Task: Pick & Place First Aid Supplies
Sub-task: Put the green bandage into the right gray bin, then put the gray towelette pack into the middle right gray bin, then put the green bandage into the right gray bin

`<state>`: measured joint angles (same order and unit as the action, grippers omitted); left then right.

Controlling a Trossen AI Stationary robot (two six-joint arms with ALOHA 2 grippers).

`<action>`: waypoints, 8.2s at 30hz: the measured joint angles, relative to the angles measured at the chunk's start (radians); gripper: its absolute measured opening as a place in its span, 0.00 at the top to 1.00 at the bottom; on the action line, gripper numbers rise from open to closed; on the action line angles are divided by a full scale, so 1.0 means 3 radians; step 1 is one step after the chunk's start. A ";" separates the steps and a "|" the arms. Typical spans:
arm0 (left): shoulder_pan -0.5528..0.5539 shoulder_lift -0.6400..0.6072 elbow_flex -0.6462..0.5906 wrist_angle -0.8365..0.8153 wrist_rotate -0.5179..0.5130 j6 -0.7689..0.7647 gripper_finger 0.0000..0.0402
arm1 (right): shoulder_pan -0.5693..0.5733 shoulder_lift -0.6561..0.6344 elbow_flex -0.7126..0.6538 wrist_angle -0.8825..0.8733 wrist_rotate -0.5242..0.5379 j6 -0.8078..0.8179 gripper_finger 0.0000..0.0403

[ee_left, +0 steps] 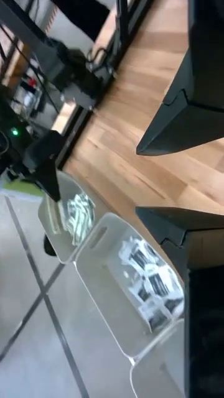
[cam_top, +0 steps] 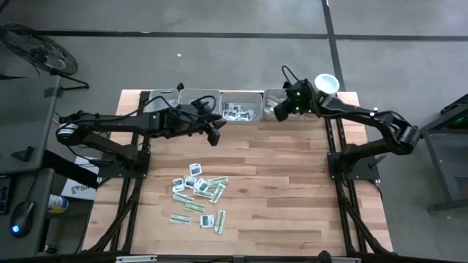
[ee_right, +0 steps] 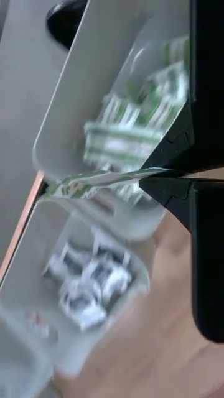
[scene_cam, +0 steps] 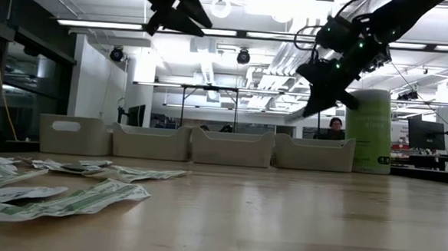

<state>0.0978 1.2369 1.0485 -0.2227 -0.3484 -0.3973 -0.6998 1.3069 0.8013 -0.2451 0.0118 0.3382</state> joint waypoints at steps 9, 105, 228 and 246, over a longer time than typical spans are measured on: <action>0.0000 0.0001 0.0000 -0.0148 -0.0106 -0.0013 0.64 | -0.0162 0.0290 0.0000 -0.0098 -0.0007 0.0085 1.00; 0.0008 0.1567 -0.0652 -0.1658 0.1577 0.0446 1.00 | -0.0319 -0.1173 0.0000 -0.0225 -0.1621 -0.0529 0.45; -0.0669 0.0900 -0.0350 -0.1254 0.1110 -0.3358 0.71 | -0.0304 -0.1172 0.0000 -0.0566 -0.1622 -0.0521 0.45; -0.0853 0.0900 -0.1068 -0.0231 0.1158 -0.4060 0.71 | -0.0304 -0.1172 0.0001 -0.0566 -0.1622 -0.0534 0.45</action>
<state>-0.1581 1.5070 0.7282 -0.2919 -0.0010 -1.6152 -0.7910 0.9554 0.8017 -0.4149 -0.4747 0.1780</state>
